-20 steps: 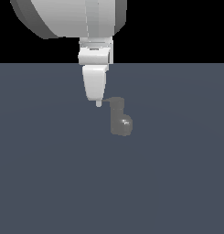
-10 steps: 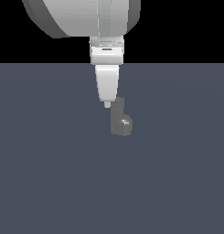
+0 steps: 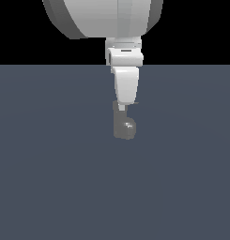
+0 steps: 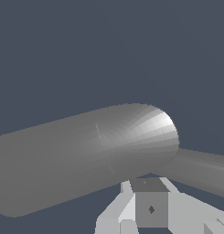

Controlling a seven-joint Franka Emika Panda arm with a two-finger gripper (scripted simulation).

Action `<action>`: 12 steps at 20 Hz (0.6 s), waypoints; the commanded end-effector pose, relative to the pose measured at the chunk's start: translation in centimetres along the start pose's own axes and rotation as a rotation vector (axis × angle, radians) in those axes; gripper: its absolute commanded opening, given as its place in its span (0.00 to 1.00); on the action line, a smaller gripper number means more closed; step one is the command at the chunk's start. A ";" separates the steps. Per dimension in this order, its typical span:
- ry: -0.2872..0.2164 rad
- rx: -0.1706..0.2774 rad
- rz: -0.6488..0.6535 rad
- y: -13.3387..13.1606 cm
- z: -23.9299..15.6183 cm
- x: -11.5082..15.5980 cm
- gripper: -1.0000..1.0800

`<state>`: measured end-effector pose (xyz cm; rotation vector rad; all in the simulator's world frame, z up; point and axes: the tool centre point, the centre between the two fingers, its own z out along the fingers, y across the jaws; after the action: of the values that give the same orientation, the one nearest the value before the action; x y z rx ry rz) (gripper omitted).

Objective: Turn on the faucet by rotating a designated handle.

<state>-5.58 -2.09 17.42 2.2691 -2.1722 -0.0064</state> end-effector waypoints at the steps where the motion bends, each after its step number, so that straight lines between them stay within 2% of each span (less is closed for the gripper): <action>1: 0.000 0.005 0.014 -0.7 0.1 1.6 0.00; 12: 0.002 0.004 0.038 -3.0 0.1 7.0 0.00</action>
<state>-2.64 -6.25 17.42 2.2691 -2.1740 -0.0094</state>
